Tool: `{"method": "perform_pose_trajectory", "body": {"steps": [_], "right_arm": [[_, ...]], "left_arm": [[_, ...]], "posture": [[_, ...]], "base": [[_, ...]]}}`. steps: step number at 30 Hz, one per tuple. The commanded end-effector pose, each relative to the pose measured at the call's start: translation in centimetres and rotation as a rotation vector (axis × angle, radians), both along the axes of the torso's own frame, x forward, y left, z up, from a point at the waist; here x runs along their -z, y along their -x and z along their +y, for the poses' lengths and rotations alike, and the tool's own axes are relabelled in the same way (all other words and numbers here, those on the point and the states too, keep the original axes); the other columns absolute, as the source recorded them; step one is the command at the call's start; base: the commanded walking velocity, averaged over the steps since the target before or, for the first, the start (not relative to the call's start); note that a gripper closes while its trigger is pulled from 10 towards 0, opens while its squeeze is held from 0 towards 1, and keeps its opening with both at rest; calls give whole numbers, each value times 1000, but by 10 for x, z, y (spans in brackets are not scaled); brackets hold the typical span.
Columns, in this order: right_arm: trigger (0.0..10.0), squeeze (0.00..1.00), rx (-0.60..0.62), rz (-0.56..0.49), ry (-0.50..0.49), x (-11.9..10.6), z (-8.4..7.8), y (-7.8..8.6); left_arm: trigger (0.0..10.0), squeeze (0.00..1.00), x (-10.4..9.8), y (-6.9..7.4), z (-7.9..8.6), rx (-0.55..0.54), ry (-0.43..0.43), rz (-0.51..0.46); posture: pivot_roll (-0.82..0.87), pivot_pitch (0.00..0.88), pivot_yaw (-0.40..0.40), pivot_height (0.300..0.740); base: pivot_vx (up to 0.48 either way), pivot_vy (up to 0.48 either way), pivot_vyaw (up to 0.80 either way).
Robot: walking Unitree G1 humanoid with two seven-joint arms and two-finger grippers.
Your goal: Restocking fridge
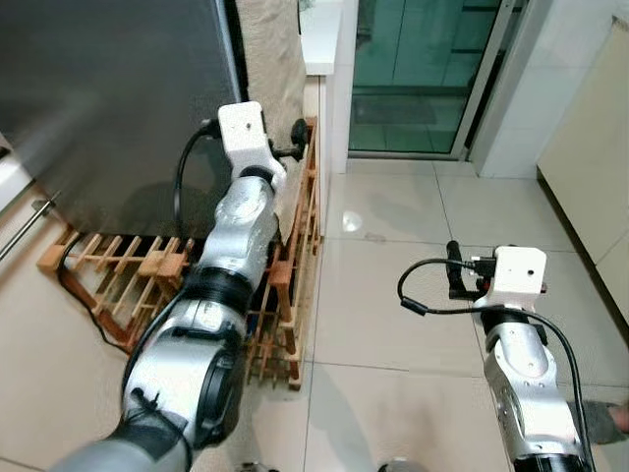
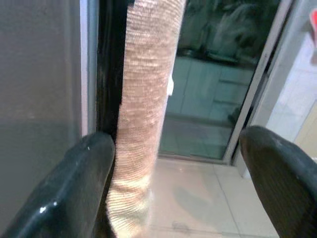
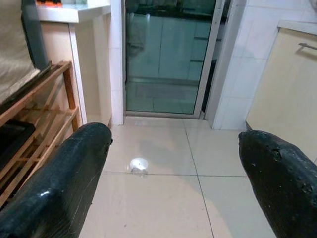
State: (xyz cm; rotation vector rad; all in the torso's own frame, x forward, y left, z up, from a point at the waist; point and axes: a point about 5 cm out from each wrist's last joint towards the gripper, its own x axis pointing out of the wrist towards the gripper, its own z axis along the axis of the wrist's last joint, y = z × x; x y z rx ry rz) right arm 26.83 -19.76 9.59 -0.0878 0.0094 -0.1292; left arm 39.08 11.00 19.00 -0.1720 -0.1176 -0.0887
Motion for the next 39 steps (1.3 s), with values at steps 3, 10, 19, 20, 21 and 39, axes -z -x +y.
{"method": "perform_pose_trajectory", "body": {"steps": [3,10,19,20,21,39], "right_arm": [[10000,0,-21,-31,26,-8,6,13],[10000,0,-67,-76,22,-17,16,39],[10000,0,-104,-41,2,-10,3,64],[10000,0,-104,-41,2,-10,3,64],[10000,0,-83,-26,12,-8,-1,65],[10000,0,28,30,63,5,-15,43]], "left_arm": [[10000,0,6,23,18,68,-106,-67],[10000,0,29,76,44,94,-108,-91],[10000,0,46,138,74,120,-65,-47],[10000,0,46,138,74,120,-65,-47],[10000,0,49,140,73,101,-65,-25],[10000,0,54,140,34,48,-148,-2]], "posture": [[-159,0,83,740],[-104,0,60,740],[-67,0,36,740],[-67,0,36,740],[-67,0,28,740],[-112,80,-21,740]], "base": [[0,0,0],[0,0,0],[0,0,0],[0,0,0],[0,0,0],[0,0,0]]}}
